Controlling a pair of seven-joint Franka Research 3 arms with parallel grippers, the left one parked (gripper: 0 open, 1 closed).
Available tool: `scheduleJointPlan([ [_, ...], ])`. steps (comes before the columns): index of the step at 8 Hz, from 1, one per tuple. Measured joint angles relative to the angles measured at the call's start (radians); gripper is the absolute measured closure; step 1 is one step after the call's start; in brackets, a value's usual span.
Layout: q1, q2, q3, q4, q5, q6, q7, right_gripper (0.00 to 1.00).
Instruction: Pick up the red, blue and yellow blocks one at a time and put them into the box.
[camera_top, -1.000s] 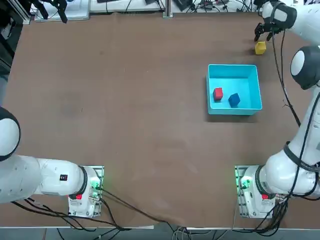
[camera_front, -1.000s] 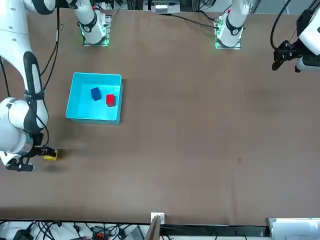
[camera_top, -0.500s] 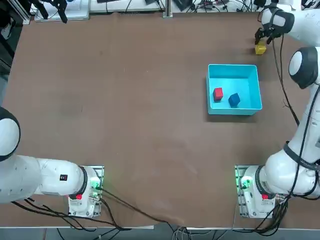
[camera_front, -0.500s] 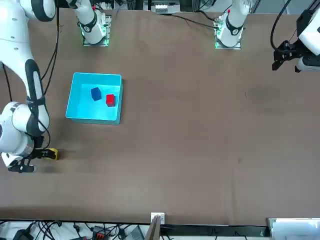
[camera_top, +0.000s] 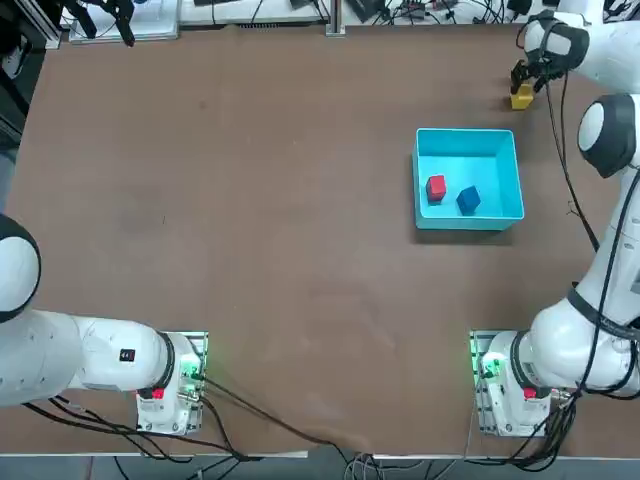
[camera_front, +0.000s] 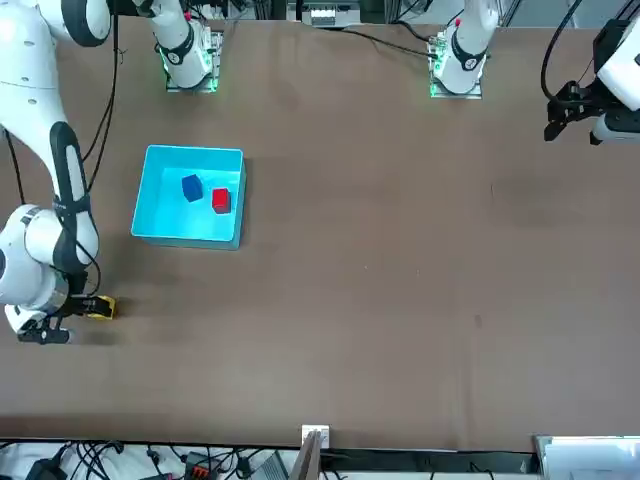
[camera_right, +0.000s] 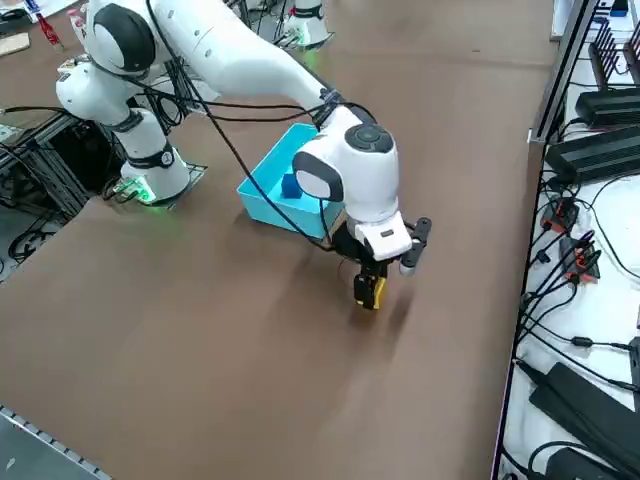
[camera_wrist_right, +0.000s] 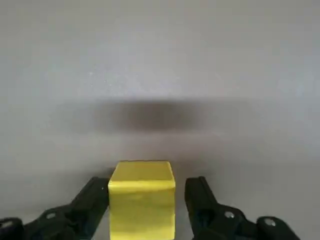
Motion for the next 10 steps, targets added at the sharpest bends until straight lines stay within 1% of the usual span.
scheduleJointPlan([
  [1, 0.000, 0.001, 0.004, 0.000, 0.000, 0.000, 0.000, 0.22],
  [2, 0.001, 0.000, 0.005, 0.001, 0.000, 0.000, -0.001, 0.29],
  [4, 0.001, -0.001, 0.009, 0.003, 0.000, -0.005, -0.004, 0.29],
  [6, 0.003, -0.030, 0.024, 0.029, 0.000, -0.053, -0.012, 0.29],
  [8, 0.007, -0.121, 0.065, 0.047, 0.007, -0.153, -0.014, 0.29],
  [10, 0.019, -0.248, 0.116, 0.034, 0.025, -0.325, 0.042, 0.29],
])
